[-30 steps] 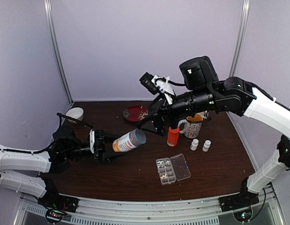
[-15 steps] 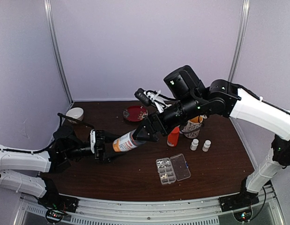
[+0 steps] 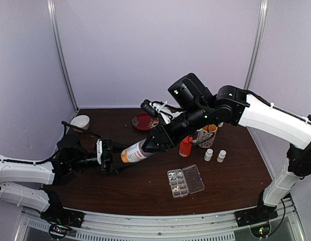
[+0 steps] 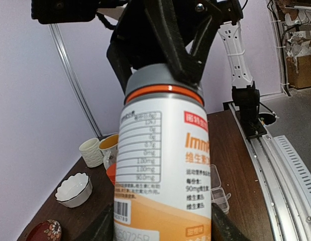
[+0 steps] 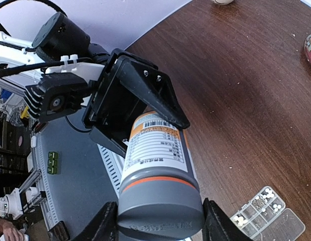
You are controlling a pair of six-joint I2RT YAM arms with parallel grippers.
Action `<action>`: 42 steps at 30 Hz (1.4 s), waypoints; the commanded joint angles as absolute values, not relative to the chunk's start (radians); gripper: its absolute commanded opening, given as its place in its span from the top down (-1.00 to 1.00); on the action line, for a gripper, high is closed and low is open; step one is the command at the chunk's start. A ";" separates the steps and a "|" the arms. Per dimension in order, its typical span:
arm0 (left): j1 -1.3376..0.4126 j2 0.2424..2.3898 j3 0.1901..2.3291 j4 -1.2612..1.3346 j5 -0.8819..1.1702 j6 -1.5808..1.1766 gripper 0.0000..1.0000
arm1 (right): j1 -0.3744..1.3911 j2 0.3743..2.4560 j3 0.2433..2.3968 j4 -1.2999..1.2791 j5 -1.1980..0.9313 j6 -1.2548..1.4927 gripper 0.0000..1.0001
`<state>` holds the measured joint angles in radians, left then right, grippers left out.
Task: Sort the pills into containers
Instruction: Unscrew the lid of the pill bottle.
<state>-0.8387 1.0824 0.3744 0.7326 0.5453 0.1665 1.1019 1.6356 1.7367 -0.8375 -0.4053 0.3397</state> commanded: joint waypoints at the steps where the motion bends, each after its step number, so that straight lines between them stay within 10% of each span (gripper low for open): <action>1: -0.834 1.074 0.410 0.788 0.545 0.167 0.58 | 1.110 1.639 1.769 -0.857 -0.415 0.281 0.11; 25: -0.834 1.124 0.372 0.928 0.600 0.008 0.59 | 1.126 1.492 1.510 -0.700 -0.524 -1.263 0.47; 42: -0.834 1.139 0.357 0.955 0.651 0.003 0.60 | 1.124 1.356 1.315 -0.452 -0.421 -1.431 0.50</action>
